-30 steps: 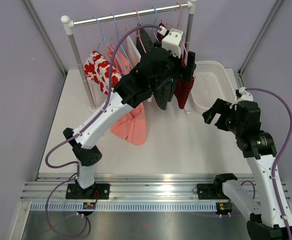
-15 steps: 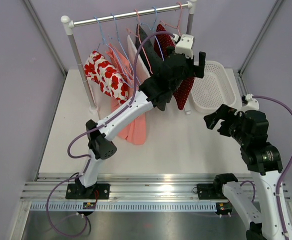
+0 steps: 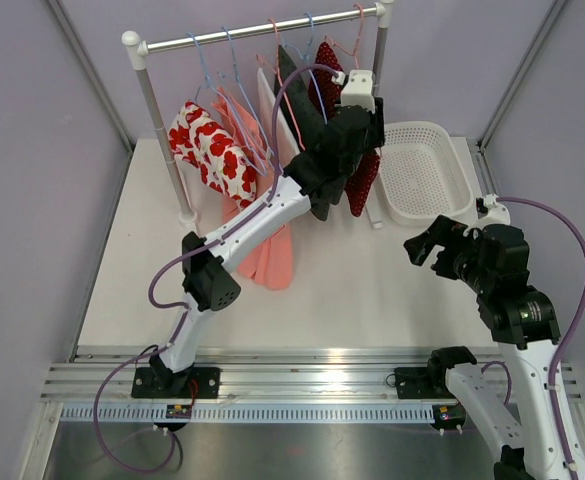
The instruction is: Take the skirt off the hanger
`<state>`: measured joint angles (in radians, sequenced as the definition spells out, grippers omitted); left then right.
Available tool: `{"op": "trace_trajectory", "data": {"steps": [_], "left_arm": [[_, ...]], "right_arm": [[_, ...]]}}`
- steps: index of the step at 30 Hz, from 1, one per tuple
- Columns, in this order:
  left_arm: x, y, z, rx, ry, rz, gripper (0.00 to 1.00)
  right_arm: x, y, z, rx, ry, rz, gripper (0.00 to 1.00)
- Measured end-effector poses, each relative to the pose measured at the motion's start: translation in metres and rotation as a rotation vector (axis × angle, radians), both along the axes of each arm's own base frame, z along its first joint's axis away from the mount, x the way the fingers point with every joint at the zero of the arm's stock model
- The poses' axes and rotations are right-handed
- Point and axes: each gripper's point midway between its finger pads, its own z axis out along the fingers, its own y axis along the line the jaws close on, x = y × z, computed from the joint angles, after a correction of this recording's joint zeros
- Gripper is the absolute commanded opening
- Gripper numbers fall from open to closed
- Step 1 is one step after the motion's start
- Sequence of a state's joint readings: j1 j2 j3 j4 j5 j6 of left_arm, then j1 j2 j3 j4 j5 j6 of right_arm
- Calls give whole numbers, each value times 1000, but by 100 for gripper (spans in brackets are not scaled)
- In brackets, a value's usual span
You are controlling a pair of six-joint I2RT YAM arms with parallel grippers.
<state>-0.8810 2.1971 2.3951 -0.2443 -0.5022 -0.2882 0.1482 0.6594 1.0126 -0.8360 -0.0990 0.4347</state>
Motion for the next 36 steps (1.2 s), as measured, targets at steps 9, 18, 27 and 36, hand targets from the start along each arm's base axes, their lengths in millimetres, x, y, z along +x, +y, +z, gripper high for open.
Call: {"op": "trace_trajectory", "data": {"steps": [9,18,27,36], "left_arm": [[3,0,-5,17,-6,-4,0],[-5,24,3,80,-7,-3,0],[-32,61,47,145,-38,8,0],[-63,95,118,79,-123,11,0]], "right_arm": [[4,1,-8,-5,30,1,94],[21,6,-11,-6,93,15,94],[54,23,40,28,9,65,94],[70,118,88,31,-75,321,94]]}}
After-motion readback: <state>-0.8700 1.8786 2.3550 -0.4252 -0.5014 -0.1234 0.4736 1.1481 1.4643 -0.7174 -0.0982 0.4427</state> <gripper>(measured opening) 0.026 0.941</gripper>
